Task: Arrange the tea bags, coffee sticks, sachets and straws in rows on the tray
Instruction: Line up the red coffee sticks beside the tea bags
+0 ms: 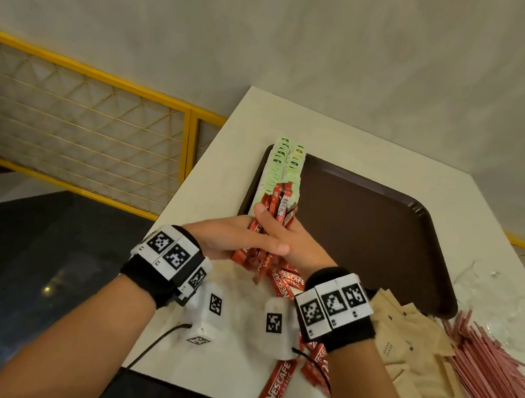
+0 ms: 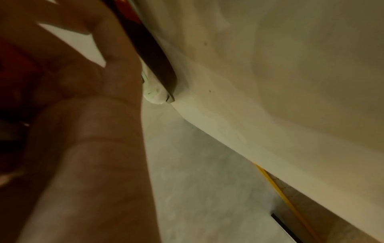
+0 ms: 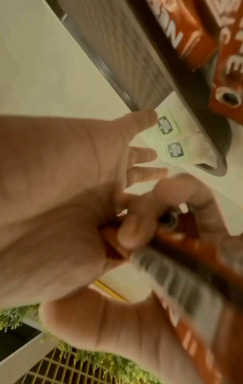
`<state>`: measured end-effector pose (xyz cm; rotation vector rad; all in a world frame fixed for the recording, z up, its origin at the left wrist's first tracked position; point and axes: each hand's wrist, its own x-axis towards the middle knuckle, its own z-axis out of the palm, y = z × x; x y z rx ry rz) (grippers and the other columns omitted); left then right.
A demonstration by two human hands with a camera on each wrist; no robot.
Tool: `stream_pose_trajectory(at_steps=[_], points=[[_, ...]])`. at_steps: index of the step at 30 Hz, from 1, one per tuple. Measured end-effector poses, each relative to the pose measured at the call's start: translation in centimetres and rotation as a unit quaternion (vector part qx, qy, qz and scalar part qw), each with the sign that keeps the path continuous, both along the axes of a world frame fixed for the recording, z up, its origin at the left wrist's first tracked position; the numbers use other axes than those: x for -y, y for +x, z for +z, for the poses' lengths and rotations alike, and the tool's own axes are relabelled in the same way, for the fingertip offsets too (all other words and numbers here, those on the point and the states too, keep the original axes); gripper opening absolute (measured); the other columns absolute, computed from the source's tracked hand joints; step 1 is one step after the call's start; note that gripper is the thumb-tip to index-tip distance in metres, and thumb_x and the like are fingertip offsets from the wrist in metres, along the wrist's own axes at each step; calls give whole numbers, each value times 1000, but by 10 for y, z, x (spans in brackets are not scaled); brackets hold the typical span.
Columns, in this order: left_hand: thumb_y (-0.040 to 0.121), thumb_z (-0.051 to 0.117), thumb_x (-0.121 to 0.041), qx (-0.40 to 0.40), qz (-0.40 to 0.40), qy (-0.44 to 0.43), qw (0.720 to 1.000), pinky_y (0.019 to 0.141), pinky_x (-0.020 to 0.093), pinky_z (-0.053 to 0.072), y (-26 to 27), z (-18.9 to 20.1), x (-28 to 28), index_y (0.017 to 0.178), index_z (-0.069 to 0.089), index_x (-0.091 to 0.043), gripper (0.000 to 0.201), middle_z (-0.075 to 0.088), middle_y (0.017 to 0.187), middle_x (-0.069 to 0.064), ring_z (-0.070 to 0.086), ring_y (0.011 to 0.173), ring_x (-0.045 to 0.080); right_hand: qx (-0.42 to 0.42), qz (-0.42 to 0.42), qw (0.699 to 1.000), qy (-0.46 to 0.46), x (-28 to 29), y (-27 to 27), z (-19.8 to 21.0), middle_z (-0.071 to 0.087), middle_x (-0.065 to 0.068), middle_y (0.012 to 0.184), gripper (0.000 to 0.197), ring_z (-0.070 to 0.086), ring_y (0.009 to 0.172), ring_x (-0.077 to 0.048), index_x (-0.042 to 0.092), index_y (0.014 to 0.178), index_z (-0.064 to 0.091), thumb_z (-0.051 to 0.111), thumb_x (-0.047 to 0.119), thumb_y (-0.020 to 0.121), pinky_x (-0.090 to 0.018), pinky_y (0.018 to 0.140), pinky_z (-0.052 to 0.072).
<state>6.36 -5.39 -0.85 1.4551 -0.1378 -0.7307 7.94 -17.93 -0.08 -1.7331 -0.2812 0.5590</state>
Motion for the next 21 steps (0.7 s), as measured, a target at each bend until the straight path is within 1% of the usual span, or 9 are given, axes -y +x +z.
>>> stream_pose_trajectory(at_steps=[2, 4, 6, 7, 9, 11, 14, 18, 21], points=[[77, 65, -14, -16, -2, -23, 1000, 91, 39, 50, 0, 1, -1, 121, 48, -15, 47, 63, 111, 14, 61, 107, 29, 0, -6, 1000, 24, 1, -2, 0, 56, 16, 110, 26, 55, 100, 5, 34, 119, 39, 47, 30, 95, -12, 86, 43], [83, 62, -5, -27, 6, -52, 998, 76, 32, 56, 1, -3, -2, 112, 54, -12, 31, 68, 97, 12, 68, 90, 24, 12, -32, 998, 54, 4, -2, -5, 60, 8, 116, 34, 59, 106, -5, 28, 123, 43, 53, 36, 91, -21, 92, 46], [87, 56, 1, -21, 38, -62, 997, 58, 25, 55, 0, -9, -4, 104, 58, -9, 20, 70, 76, 7, 68, 66, 16, 8, -71, 996, 60, 6, -1, -11, 62, 1, 120, 42, 62, 108, -12, 24, 124, 48, 57, 42, 87, -32, 96, 49], [87, 54, 2, -17, 59, -63, 996, 55, 24, 53, 0, -13, -4, 100, 58, -9, 18, 68, 70, 4, 66, 59, 13, 15, -81, 995, 59, 6, -1, -14, 63, -1, 119, 40, 63, 107, -13, 24, 121, 51, 58, 42, 86, -34, 95, 50], [89, 51, -1, -15, 91, -68, 993, 55, 23, 51, -1, -16, -5, 94, 59, -11, 14, 66, 65, 1, 63, 55, 11, 16, -81, 994, 67, 8, -2, -17, 66, -3, 113, 33, 66, 97, -13, 23, 114, 57, 60, 38, 85, -27, 83, 53], [90, 49, -4, -26, 103, -77, 991, 55, 23, 51, 0, -18, -6, 88, 61, -10, 13, 65, 64, 2, 63, 54, 11, -15, -89, 991, 94, 9, -4, -19, 65, -9, 107, 29, 65, 86, -16, 15, 112, 60, 60, 29, 86, -24, 71, 54], [91, 49, -6, -45, 102, -81, 990, 54, 26, 53, 0, -19, -8, 90, 63, -10, 15, 69, 70, 5, 67, 61, 14, -50, -97, 985, 136, 11, -6, -18, 62, -18, 105, 36, 59, 92, -33, 7, 111, 60, 61, 25, 80, -42, 80, 51], [91, 49, -7, -56, 119, -89, 987, 61, 30, 56, 0, -18, -7, 105, 60, -14, 19, 72, 79, 4, 69, 70, 14, -53, -103, 985, 130, 13, -6, -15, 68, -15, 106, 23, 66, 94, -28, 7, 109, 62, 59, 14, 87, -40, 83, 55], [92, 50, -9, -55, 124, -91, 987, 71, 35, 56, 0, -17, -8, 116, 58, -11, 26, 70, 93, 8, 68, 80, 18, -31, -119, 986, 110, 14, -6, -13, 65, -25, 109, 30, 62, 95, -44, 10, 104, 68, 68, 26, 78, -58, 91, 47]])
